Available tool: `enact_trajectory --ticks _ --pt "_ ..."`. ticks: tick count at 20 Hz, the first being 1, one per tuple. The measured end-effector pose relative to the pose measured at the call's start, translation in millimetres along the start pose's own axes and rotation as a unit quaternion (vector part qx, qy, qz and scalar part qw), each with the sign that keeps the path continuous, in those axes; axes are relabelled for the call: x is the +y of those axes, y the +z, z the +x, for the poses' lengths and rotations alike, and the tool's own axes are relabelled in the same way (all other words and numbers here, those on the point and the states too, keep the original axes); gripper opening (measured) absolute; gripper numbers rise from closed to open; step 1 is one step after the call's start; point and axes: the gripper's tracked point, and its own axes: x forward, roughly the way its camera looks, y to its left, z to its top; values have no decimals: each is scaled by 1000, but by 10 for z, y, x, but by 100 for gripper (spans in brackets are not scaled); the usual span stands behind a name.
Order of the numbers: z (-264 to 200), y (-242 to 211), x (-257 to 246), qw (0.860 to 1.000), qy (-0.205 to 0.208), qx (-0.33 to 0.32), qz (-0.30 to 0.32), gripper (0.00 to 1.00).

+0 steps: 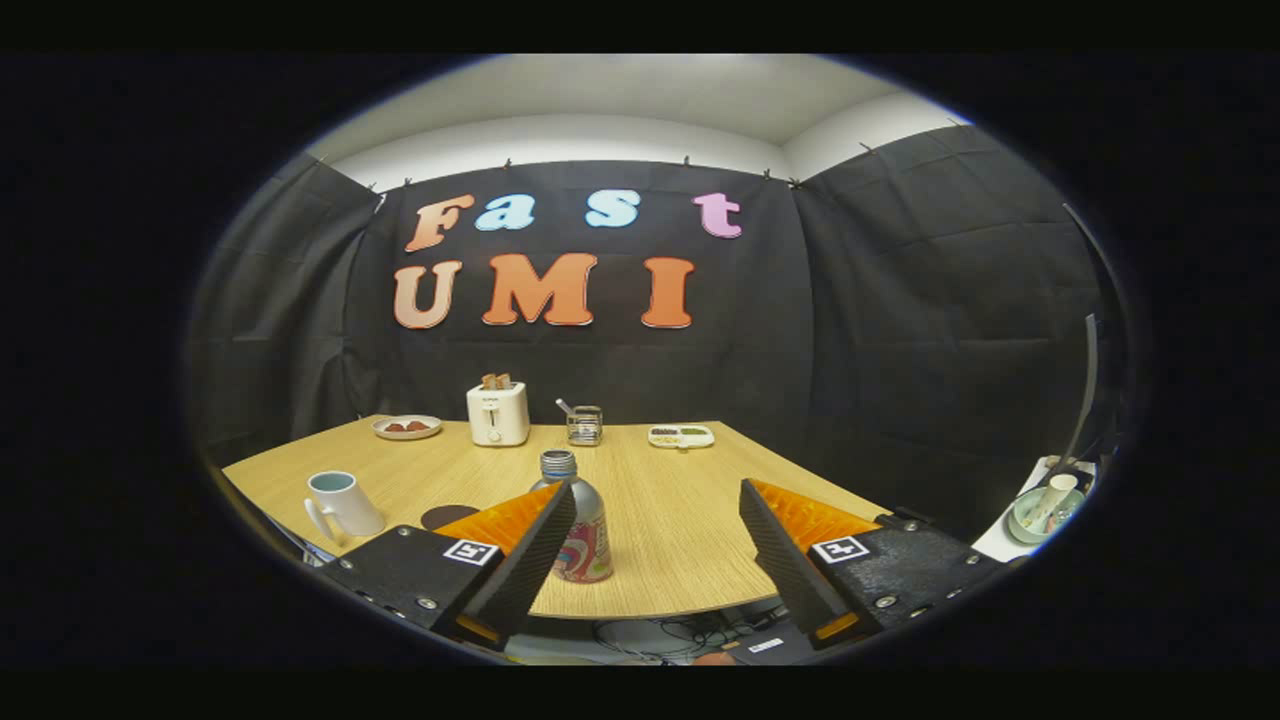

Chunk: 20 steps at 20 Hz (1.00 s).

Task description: Take the bottle from table, then pour the juice into the cup, finally place the bottle on the coaster

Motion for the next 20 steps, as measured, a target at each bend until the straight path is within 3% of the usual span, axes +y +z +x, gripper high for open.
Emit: enact_trajectory --ticks 20 --pt "256 -594 476 997 62 55 -8 98"
